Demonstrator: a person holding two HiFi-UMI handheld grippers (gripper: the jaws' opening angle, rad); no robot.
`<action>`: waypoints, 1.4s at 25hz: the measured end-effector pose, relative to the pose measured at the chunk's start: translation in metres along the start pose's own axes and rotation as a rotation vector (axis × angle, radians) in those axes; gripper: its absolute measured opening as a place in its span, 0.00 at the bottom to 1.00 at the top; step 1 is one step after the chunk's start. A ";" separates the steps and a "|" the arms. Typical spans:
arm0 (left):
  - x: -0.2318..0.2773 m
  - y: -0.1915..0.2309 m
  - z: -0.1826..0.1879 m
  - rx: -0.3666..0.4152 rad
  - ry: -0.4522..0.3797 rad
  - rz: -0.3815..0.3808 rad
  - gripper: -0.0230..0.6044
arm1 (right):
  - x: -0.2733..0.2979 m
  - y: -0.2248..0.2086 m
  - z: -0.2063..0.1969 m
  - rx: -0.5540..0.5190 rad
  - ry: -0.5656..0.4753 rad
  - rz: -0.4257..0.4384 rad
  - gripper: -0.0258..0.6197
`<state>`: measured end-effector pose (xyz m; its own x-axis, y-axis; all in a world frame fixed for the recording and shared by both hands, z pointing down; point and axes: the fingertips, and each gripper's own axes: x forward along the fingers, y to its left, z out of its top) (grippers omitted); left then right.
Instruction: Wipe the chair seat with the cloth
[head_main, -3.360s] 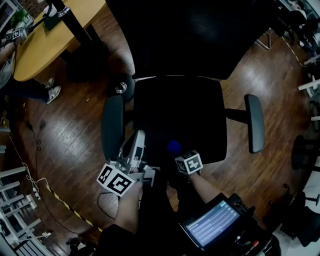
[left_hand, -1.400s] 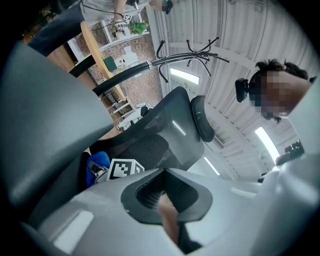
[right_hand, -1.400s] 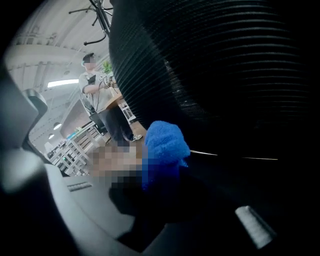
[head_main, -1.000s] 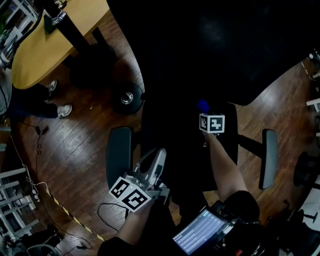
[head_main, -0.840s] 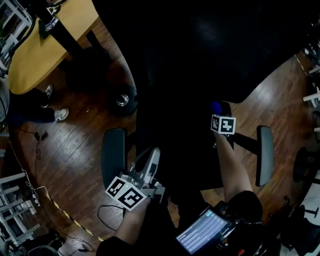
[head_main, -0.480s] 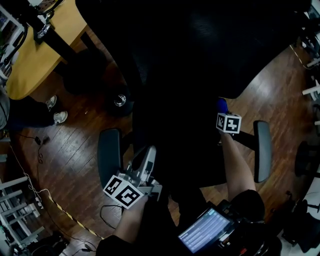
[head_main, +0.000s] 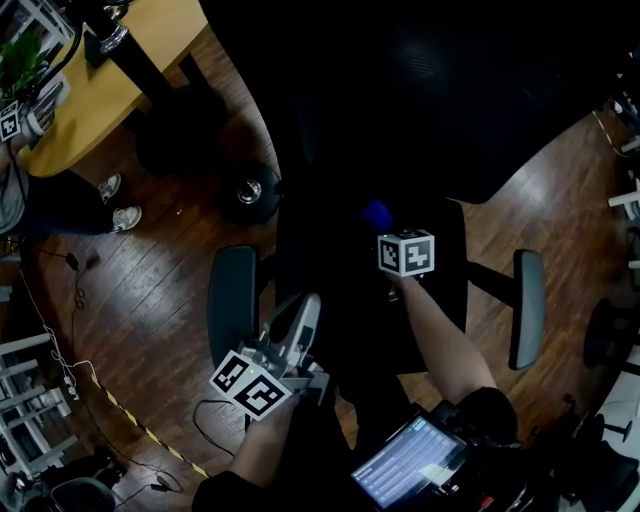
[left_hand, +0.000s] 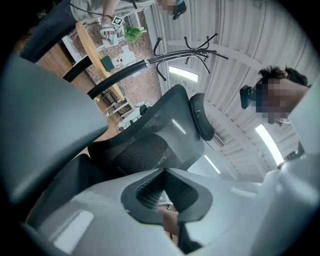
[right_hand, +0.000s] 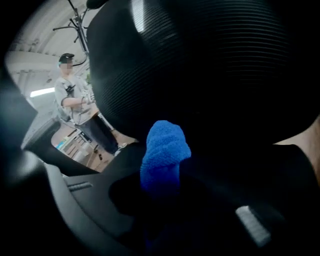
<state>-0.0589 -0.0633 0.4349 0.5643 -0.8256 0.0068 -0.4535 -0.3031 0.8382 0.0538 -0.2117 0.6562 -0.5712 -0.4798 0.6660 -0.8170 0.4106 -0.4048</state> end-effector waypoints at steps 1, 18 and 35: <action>-0.002 0.000 0.001 -0.003 -0.005 0.001 0.03 | 0.013 0.027 -0.001 -0.026 0.020 0.047 0.12; -0.010 0.002 0.008 0.005 -0.040 0.011 0.03 | 0.059 0.094 -0.040 -0.100 0.054 0.102 0.12; 0.006 -0.002 0.003 0.022 -0.001 -0.003 0.03 | -0.108 -0.156 -0.067 0.090 0.038 -0.406 0.11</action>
<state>-0.0566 -0.0689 0.4319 0.5650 -0.8251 0.0036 -0.4666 -0.3159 0.8261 0.2488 -0.1720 0.6893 -0.1991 -0.5589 0.8050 -0.9799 0.1234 -0.1567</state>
